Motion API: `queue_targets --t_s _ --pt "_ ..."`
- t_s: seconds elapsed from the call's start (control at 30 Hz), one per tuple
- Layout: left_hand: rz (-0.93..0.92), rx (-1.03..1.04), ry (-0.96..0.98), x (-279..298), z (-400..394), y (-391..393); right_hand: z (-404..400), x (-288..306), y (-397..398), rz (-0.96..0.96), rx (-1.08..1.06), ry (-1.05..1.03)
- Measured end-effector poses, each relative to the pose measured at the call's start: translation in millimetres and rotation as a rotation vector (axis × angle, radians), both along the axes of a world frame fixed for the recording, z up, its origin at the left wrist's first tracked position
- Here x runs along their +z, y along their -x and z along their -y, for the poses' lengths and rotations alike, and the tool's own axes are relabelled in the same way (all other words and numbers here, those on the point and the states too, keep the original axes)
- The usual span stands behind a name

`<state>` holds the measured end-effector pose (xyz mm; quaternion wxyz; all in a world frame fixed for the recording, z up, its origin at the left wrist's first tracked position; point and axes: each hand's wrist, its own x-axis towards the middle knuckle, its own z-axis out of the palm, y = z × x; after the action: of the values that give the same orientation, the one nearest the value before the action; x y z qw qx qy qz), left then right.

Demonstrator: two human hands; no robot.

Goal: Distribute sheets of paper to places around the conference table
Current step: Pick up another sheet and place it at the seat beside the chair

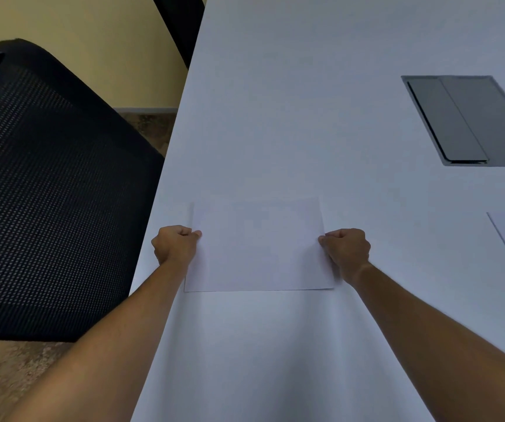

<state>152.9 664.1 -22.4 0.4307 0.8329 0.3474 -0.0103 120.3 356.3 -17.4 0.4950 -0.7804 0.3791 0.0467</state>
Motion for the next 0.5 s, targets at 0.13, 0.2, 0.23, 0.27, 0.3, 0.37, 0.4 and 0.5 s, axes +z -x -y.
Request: queue_targets --t_s 0.13,0.2,0.23,0.27,0.3,0.37,0.4,0.5 --pt "0.005 -0.03 -0.035 -3.0 -1.5 -0.7 -4.6 -3.5 -0.3 -0.018 0.004 0.044" --pt "0.004 -0.053 -0.051 -3.2 -0.9 -1.0 -6.0 -4.2 -0.8 -0.018 -0.005 0.065" --pt "0.005 -0.061 -0.058 -3.6 -0.4 -1.6 -6.4 -4.3 -1.2 -0.018 -0.009 0.074" --pt "0.008 -0.071 -0.066 -4.2 -0.1 -2.3 -6.6 -4.7 -1.7 -0.019 -0.012 0.082" --pt "0.011 -0.082 -0.076 -3.9 0.8 -2.8 -6.6 -5.1 -2.2 -0.019 -0.016 0.089" --pt "0.02 -0.089 -0.086 -3.5 3.1 -4.4 -6.5 -6.1 -2.5 -0.014 -0.025 0.099" --pt "0.027 -0.088 -0.09 -3.2 4.2 -5.1 -6.5 -7.1 -2.5 -0.011 -0.031 0.102" --pt "0.038 -0.096 -0.097 -2.4 6.1 -6.5 -6.7 -9.7 -2.8 -0.011 -0.041 0.117"
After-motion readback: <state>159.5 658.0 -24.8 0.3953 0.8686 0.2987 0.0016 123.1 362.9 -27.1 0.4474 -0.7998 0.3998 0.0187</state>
